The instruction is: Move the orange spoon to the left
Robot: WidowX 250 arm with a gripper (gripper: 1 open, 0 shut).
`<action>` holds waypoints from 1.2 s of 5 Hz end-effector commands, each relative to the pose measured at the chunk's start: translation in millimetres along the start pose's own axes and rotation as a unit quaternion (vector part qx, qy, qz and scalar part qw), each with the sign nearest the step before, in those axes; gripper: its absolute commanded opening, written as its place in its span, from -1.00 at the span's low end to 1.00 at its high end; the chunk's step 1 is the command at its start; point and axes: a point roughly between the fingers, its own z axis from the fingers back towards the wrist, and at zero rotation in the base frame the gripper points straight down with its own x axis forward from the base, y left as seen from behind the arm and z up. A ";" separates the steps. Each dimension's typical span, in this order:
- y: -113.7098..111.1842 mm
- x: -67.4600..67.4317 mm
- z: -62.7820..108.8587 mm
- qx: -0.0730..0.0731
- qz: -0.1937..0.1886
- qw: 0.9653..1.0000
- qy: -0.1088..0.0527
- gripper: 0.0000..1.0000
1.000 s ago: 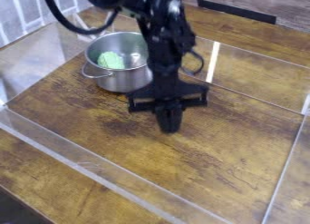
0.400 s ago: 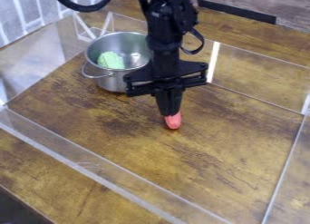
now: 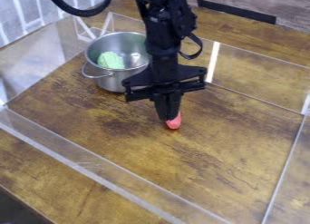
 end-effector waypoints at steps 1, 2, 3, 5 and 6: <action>-20.4 8.2 47.3 -0.043 -0.009 0.998 -0.039 -1.00; -38.3 13.0 65.0 -0.057 -0.028 0.997 -0.043 -1.00; -46.1 7.9 52.9 -0.069 -0.073 0.994 -0.033 1.00; -54.5 -6.2 15.4 -0.075 -0.125 0.989 -0.021 1.00; -66.6 -11.0 4.4 -0.082 -0.161 0.983 -0.016 1.00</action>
